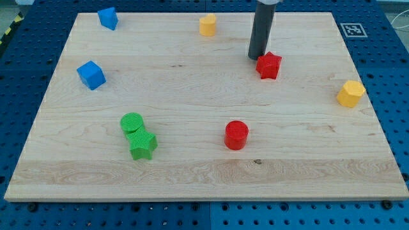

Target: Slide the red star slightly down

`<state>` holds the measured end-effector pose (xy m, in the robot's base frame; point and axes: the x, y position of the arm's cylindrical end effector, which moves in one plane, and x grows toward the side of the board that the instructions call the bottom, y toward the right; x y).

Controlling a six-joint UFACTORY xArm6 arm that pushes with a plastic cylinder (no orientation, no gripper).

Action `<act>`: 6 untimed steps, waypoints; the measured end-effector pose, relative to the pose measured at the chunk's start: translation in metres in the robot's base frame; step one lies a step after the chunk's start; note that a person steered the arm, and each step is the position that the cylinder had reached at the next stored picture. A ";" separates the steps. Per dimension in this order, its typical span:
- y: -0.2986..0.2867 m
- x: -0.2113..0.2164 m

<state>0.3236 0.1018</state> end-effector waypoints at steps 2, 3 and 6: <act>0.023 -0.003; 0.012 0.035; -0.047 0.108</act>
